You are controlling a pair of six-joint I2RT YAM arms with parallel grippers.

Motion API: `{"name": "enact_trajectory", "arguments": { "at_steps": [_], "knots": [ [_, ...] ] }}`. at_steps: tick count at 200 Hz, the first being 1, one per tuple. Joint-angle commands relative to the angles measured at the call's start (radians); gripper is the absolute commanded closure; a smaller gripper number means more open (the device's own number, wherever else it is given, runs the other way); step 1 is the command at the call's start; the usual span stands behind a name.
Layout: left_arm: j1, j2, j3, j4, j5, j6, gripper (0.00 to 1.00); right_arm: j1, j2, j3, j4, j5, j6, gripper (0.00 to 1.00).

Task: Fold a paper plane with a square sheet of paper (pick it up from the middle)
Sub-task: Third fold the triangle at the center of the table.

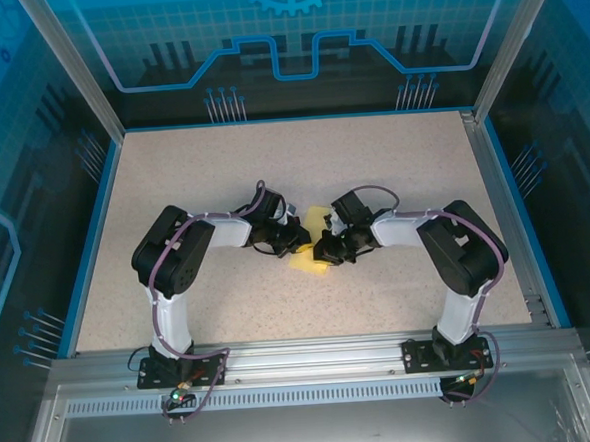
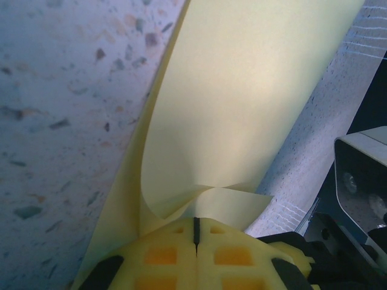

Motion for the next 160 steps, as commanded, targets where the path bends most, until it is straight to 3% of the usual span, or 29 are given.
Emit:
{"name": "enact_trajectory", "arguments": {
  "at_steps": [1,160],
  "knots": [
    [-0.008,0.019,-0.027,-0.059,-0.048,0.010,1.00,0.009,0.018,-0.035,-0.035,-0.019,-0.013,0.89],
    [-0.008,0.020,-0.034,-0.056,-0.059,-0.006,1.00,0.032,-0.076,-0.122,-0.064,-0.033,-0.029,0.87]
  ]
}}
